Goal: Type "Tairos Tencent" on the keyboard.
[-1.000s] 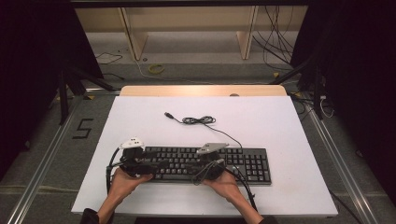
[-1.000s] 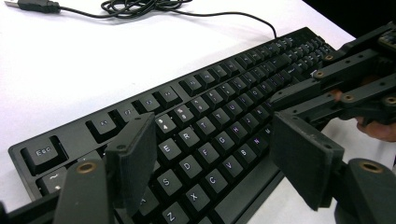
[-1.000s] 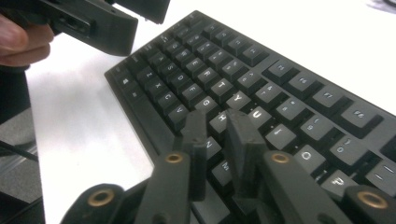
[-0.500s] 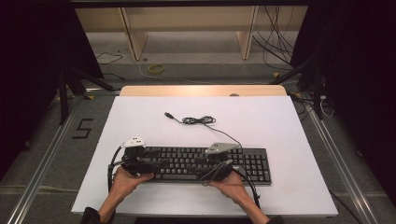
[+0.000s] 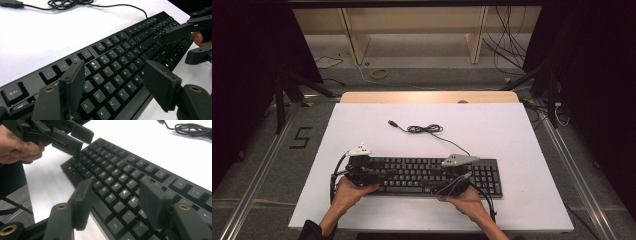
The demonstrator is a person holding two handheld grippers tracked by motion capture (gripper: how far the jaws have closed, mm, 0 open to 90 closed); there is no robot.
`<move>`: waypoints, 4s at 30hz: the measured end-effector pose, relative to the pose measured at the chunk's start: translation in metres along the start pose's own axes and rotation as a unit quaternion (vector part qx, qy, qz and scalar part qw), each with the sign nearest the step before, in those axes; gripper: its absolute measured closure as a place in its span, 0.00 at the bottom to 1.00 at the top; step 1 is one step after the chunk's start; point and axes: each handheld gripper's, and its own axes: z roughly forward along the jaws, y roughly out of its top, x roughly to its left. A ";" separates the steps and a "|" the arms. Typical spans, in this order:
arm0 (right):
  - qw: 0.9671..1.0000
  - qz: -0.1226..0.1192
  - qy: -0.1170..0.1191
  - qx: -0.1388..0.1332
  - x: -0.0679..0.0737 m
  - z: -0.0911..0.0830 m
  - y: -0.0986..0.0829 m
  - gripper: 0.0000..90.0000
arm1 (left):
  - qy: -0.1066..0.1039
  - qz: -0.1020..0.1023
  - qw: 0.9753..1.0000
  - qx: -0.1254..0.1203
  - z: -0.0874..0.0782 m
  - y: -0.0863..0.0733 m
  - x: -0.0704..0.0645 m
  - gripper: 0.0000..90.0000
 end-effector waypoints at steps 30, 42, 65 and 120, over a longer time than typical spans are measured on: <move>1.000 0.005 -0.009 -0.014 -0.003 -0.019 -0.014 0.42 | 0.015 0.044 0.996 0.076 0.039 0.008 -0.003 0.99; 1.000 0.005 -0.009 -0.015 -0.003 -0.023 -0.017 0.42 | 0.022 0.056 0.994 0.091 0.049 0.011 -0.003 0.99; 1.000 0.007 -0.014 -0.019 -0.004 -0.029 -0.018 0.42 | 0.023 0.048 0.995 0.080 0.046 0.011 -0.005 0.92; 0.996 0.023 -0.053 -0.067 -0.021 -0.084 -0.046 0.41 | -0.062 0.012 0.995 -0.072 -0.025 -0.027 -0.018 0.33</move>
